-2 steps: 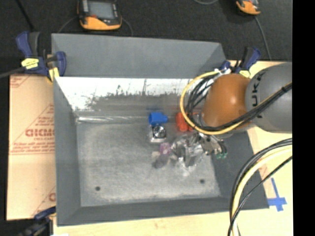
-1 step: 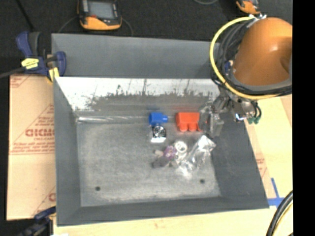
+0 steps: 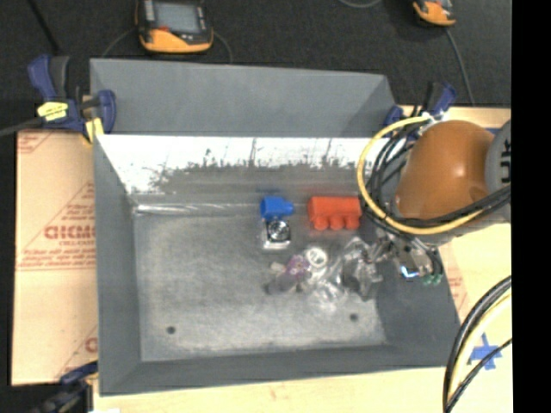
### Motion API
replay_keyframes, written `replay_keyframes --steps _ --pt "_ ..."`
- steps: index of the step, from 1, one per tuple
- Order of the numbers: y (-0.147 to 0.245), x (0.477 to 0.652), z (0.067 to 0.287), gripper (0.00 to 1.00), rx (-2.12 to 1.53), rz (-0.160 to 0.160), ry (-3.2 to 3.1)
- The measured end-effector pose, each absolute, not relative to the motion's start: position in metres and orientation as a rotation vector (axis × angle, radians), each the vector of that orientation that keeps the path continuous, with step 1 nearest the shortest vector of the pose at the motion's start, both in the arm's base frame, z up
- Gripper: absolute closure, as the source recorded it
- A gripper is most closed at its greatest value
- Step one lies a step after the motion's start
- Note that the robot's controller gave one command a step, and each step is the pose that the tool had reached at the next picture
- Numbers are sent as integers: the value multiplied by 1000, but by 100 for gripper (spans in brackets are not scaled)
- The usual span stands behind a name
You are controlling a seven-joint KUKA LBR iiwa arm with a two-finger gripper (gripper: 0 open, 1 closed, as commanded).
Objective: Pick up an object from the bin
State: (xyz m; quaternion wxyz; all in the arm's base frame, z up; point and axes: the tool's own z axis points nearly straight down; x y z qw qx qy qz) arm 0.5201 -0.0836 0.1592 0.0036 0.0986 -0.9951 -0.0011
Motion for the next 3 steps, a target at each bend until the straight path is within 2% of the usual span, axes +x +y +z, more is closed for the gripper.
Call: replay_keyframes --steps 1,2,3 --pt "-82 549 105 100 212 -1 -3140" --pt "-76 507 215 100 240 5 -3142" --pt "-104 501 111 100 1321 -1 -2849"
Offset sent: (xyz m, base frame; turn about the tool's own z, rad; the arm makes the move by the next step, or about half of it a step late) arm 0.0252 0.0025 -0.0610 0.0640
